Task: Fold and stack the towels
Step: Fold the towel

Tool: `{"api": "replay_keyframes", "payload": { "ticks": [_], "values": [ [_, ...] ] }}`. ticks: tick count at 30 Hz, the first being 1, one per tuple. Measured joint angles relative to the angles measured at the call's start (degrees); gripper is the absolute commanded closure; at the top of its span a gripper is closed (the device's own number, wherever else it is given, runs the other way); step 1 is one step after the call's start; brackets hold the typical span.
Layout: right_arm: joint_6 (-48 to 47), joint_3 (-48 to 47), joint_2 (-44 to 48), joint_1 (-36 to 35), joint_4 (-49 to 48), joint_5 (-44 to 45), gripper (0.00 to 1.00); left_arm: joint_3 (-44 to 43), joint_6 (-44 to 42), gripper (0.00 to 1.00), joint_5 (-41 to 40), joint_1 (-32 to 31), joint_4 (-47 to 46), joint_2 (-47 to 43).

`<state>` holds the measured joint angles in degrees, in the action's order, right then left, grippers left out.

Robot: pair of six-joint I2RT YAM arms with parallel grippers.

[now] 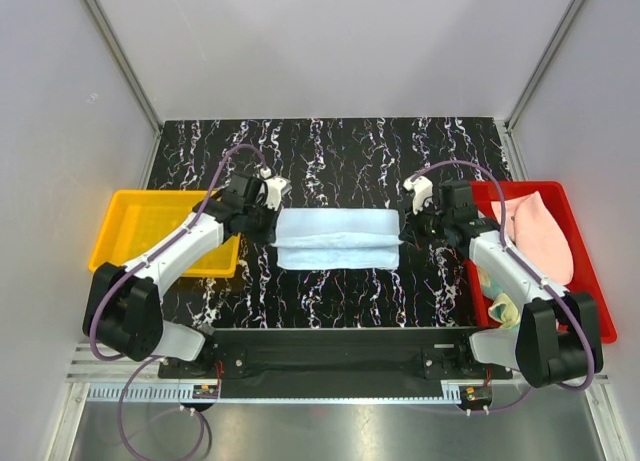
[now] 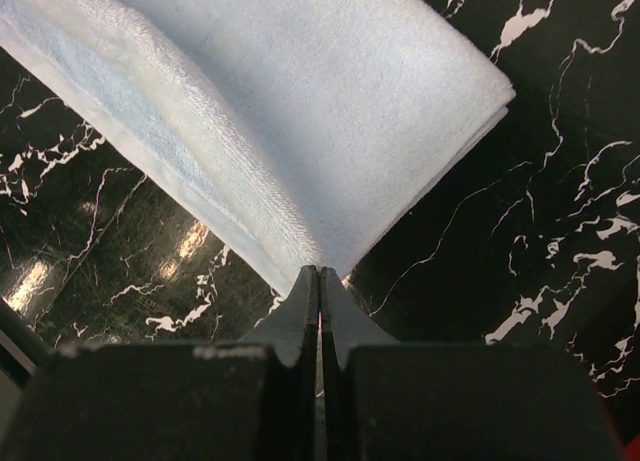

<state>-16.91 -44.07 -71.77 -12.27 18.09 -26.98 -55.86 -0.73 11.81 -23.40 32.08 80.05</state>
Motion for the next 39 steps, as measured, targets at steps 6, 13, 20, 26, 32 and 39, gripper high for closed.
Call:
{"api": "replay_keyframes", "payload": {
  "ticks": [6, 13, 20, 26, 32, 39],
  "values": [
    [-0.4, 0.0, -0.7, -0.4, 3.6, 0.4, 0.83, 1.8, 0.7, 0.84, -0.7, -2.3, 0.6, -0.5],
    [-0.9, -0.7, -1.6, -1.5, 8.5, 1.6, 0.7, 2.0, 2.4, 0.71, -3.1, -3.5, 2.6, -2.1],
    [6.5, -3.7, -1.4, -1.5, 7.5, 3.6, 0.7, 1.1, 8.4, 0.66, -6.3, -5.4, 1.9, -3.4],
    [17.0, -9.5, -7.1, -1.7, 6.9, 3.7, 0.78, 1.8, 16.2, 0.68, -5.4, -5.8, -2.8, 0.1],
    [27.3, -9.6, -14.5, -1.7, 8.2, 7.2, 0.82, 7.8, 23.9, 0.69, -5.0, -5.8, -7.2, 3.2],
    [35.0, -5.1, -21.2, -1.6, 8.6, 11.1, 0.84, 11.1, 28.6, 0.72, -7.2, -6.8, -9.8, 6.2]
  ]
}}
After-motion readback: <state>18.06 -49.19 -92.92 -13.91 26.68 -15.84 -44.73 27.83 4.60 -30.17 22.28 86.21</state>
